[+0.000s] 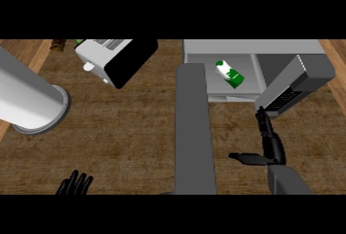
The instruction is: Pick up the milk, place it into the microwave and close the microwave
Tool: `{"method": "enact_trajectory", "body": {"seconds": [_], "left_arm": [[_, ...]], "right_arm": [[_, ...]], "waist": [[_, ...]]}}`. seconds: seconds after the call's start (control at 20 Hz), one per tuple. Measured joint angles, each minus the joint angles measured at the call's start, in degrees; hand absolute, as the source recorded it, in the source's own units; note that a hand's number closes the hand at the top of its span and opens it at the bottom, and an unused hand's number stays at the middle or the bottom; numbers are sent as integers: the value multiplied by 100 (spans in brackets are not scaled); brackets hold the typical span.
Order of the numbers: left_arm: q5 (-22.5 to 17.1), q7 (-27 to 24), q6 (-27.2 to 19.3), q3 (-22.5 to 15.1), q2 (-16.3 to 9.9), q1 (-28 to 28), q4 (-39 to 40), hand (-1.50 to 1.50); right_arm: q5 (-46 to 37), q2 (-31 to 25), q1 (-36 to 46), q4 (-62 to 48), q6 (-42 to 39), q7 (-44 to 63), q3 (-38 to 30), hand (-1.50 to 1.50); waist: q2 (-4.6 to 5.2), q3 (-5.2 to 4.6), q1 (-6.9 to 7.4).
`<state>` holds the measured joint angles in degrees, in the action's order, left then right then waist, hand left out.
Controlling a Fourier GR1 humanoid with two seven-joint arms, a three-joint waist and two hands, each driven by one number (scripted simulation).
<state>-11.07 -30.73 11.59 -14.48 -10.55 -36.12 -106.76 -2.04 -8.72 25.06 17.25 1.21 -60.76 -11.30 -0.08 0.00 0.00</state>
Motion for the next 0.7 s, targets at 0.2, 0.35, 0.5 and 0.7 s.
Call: {"method": "enact_trajectory", "body": {"seconds": [0.2, 0.35, 0.5, 0.7], "left_arm": [[259, 90, 120, -236, -10, 366, 371, -150], [501, 371, 107, -404, -8, 723, 521, 150], [880, 471, 21, -626, 69, 1043, 724, 150], [1281, 573, -97, -904, 281, 1473, 1056, 150]], "right_arm": [[101, -233, -404, 405, -203, 0, -17, 150], [209, -441, -754, 668, -402, 32, -56, -150], [345, -647, -1075, 972, -587, 126, -103, -150], [617, -917, -1331, 1211, -847, 253, -276, -150]], "waist": [[-5, -2, -50], [-7, -4, -76], [-7, -4, -74], [-1, -2, -55]]}}
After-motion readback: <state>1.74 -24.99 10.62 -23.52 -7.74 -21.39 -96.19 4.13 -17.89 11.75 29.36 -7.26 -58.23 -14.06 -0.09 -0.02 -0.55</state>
